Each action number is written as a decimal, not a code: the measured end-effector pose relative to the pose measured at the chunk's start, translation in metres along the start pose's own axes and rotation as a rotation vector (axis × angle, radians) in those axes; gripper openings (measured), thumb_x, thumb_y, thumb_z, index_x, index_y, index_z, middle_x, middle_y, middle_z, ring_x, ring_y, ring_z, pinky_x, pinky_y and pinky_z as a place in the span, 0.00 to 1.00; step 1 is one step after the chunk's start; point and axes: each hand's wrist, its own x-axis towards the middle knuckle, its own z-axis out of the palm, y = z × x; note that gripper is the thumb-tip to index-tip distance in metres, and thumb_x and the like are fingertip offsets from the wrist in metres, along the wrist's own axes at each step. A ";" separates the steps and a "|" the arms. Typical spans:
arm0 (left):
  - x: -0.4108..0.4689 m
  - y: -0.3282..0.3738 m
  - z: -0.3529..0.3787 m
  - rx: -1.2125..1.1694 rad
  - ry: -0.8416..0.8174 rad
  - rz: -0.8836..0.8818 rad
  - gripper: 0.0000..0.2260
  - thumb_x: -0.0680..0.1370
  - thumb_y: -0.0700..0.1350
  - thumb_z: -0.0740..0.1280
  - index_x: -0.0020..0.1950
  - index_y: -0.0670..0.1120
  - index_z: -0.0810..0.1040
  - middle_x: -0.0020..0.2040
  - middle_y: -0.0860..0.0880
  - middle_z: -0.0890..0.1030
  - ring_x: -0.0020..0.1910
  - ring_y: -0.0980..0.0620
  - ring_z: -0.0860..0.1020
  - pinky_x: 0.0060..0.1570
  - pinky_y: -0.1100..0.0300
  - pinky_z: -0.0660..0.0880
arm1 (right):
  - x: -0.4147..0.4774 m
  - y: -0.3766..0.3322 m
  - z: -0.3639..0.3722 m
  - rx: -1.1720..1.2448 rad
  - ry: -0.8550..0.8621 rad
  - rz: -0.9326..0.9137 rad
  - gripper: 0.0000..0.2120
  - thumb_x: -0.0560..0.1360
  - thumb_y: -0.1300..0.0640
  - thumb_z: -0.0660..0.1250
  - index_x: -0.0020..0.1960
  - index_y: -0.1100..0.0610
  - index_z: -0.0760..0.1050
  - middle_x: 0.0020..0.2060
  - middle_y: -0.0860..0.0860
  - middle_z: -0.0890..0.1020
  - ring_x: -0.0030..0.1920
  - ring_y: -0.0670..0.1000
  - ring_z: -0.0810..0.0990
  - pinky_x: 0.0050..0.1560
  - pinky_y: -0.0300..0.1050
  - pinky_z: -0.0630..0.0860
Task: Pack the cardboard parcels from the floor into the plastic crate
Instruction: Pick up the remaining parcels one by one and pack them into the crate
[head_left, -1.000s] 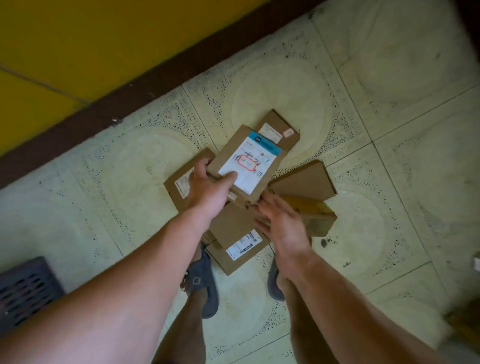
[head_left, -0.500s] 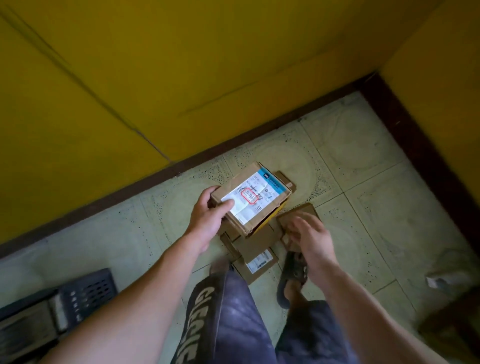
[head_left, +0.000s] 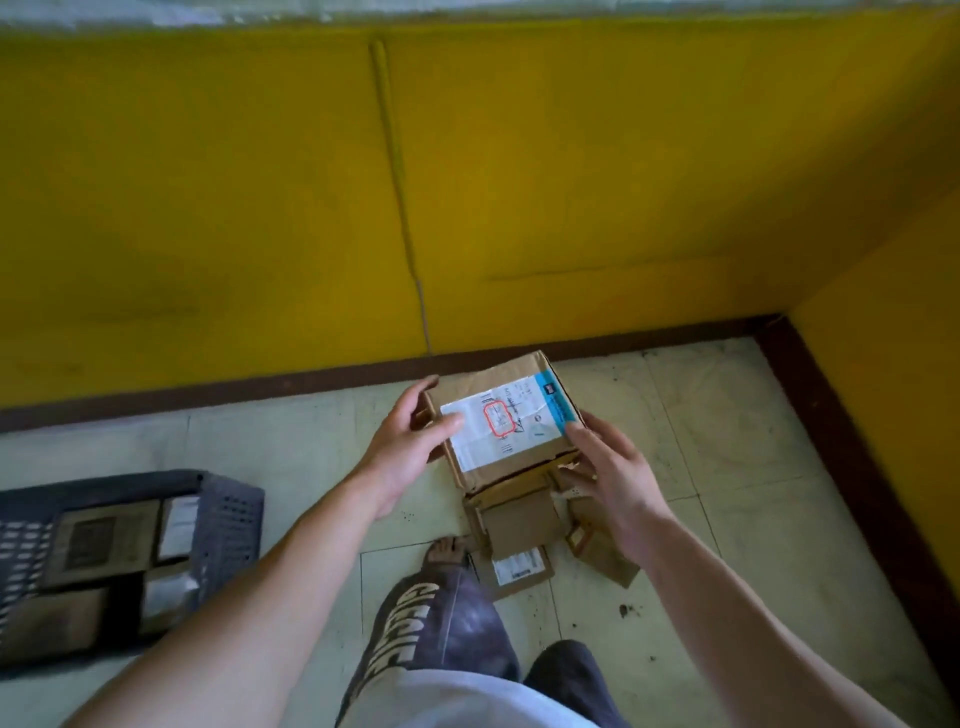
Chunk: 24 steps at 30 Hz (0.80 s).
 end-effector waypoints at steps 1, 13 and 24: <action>-0.019 -0.007 -0.004 -0.031 0.060 -0.003 0.31 0.73 0.49 0.73 0.73 0.55 0.65 0.63 0.52 0.78 0.59 0.51 0.79 0.62 0.51 0.74 | -0.009 0.007 0.005 0.008 -0.018 -0.001 0.19 0.77 0.51 0.67 0.68 0.51 0.72 0.54 0.53 0.83 0.57 0.51 0.81 0.53 0.46 0.79; -0.242 -0.100 -0.089 -0.178 0.511 -0.048 0.21 0.71 0.53 0.70 0.62 0.49 0.79 0.55 0.54 0.85 0.54 0.54 0.82 0.60 0.51 0.76 | -0.131 0.082 0.134 -0.153 -0.313 0.057 0.21 0.78 0.52 0.66 0.70 0.51 0.69 0.58 0.55 0.80 0.61 0.55 0.78 0.64 0.54 0.75; -0.382 -0.175 -0.295 -0.297 0.715 -0.026 0.09 0.80 0.44 0.65 0.54 0.58 0.78 0.54 0.56 0.82 0.56 0.53 0.79 0.50 0.59 0.78 | -0.245 0.184 0.349 -0.376 -0.467 0.064 0.18 0.78 0.52 0.67 0.67 0.50 0.71 0.53 0.53 0.79 0.59 0.56 0.77 0.66 0.57 0.73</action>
